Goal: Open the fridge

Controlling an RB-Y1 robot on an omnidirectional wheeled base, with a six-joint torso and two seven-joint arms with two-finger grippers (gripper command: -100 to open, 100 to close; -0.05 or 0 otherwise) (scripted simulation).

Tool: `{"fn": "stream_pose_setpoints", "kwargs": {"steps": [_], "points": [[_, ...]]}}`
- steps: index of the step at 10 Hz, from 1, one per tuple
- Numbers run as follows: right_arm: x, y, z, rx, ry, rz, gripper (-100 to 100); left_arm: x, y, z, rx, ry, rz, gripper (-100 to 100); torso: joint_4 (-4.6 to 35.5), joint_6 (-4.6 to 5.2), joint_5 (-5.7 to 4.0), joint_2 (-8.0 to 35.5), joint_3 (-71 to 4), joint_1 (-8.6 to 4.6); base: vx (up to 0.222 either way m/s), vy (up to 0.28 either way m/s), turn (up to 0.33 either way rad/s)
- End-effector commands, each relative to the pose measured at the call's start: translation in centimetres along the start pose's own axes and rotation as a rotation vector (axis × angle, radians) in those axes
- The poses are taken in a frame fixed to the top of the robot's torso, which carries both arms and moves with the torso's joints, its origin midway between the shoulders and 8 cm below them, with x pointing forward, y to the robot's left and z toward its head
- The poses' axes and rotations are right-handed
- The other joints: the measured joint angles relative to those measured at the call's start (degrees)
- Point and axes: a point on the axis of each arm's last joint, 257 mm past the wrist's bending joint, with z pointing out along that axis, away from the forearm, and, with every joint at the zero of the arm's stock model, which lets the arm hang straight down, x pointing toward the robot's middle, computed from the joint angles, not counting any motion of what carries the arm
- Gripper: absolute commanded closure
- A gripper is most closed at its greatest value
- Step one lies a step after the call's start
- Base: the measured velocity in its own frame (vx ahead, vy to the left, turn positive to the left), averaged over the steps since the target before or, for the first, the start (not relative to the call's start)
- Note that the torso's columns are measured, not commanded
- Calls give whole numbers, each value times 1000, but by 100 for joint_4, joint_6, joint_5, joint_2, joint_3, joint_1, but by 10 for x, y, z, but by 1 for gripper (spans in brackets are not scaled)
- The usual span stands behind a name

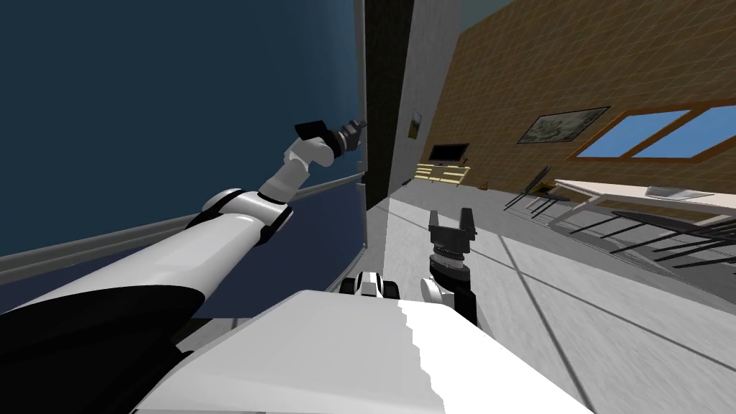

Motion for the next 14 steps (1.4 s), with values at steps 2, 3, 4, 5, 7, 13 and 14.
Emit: {"fn": "stream_pose_setpoints", "kwargs": {"steps": [2,3,4,5,7,13,14], "points": [[0,0,0,0,0,0,0,21,-11,33,0,6,13,100,-15,45,-9,1,-3,-16,-157,128,-208],[0,0,0,0,0,0,0,22,-7,41,-14,3,-9,100,-19,35,-15,1,-8,-3,-134,104,-62],[0,0,0,0,0,0,0,22,-1,42,-23,2,-14,100,-10,7,-1,-13,-9,-6,-40,35,10],[0,0,0,0,0,0,0,49,-8,57,-20,26,41,100,-4,-2,2,-20,-12,-7,-115,105,-196],[0,0,0,0,0,0,0,63,-20,72,-16,37,13,100,-11,43,-38,-2,-28,13,-175,123,-133],[0,0,0,0,0,0,0,94,-23,101,-53,54,53,100,2,21,-51,-19,-21,-78,-95,57,-81],[0,0,0,0,0,0,0,122,-40,113,-40,80,112,100,-7,-4,-42,-23,-14,-93,-129,114,-244]]}}
